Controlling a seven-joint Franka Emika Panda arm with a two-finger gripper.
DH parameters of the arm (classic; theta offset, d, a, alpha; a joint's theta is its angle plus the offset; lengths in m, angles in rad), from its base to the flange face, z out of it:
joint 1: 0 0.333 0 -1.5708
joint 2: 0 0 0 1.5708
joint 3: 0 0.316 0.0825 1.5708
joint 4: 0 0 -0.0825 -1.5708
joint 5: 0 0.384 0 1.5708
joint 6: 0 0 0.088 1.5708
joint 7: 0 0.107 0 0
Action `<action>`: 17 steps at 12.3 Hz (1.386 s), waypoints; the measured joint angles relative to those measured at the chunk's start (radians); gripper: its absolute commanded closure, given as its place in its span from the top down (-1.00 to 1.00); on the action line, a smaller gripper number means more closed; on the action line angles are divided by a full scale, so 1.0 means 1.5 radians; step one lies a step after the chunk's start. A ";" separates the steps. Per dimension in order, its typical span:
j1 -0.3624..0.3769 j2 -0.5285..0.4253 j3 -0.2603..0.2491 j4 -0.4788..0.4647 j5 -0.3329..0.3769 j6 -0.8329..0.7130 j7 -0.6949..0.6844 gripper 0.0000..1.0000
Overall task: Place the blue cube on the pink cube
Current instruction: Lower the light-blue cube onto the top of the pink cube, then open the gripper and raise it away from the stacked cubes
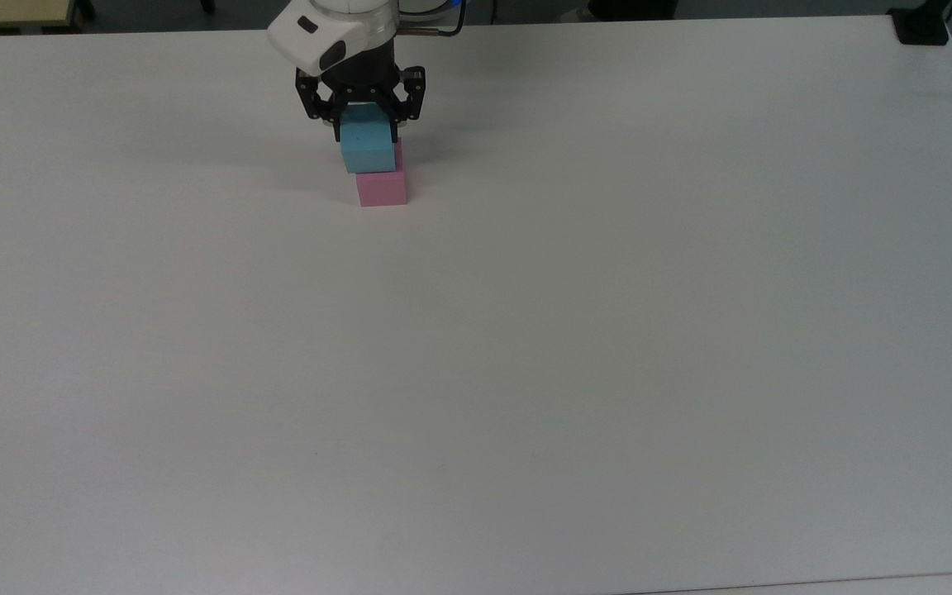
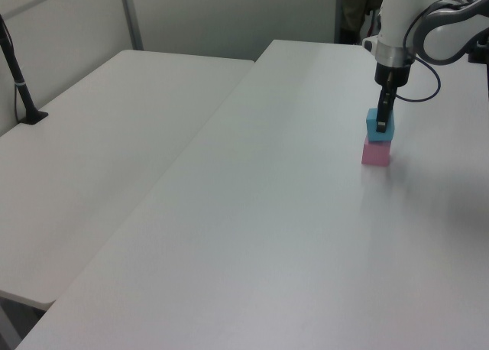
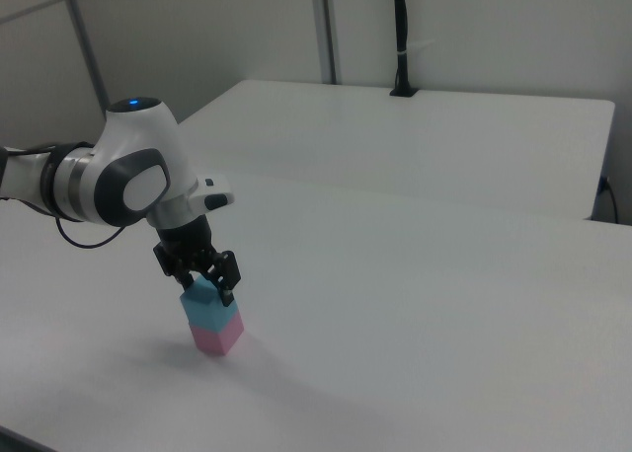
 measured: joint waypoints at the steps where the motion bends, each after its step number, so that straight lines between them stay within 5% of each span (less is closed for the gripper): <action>1: 0.000 0.000 0.000 0.000 0.000 0.000 0.006 1.00; 6: -0.001 -0.010 -0.004 0.044 0.000 -0.068 0.023 1.00; 11: -0.001 -0.013 0.002 0.371 0.001 -0.382 0.034 1.00; 15: -0.084 0.060 0.098 0.464 0.001 -0.415 0.037 1.00; 17: -0.100 0.075 0.111 0.469 0.001 -0.415 0.033 1.00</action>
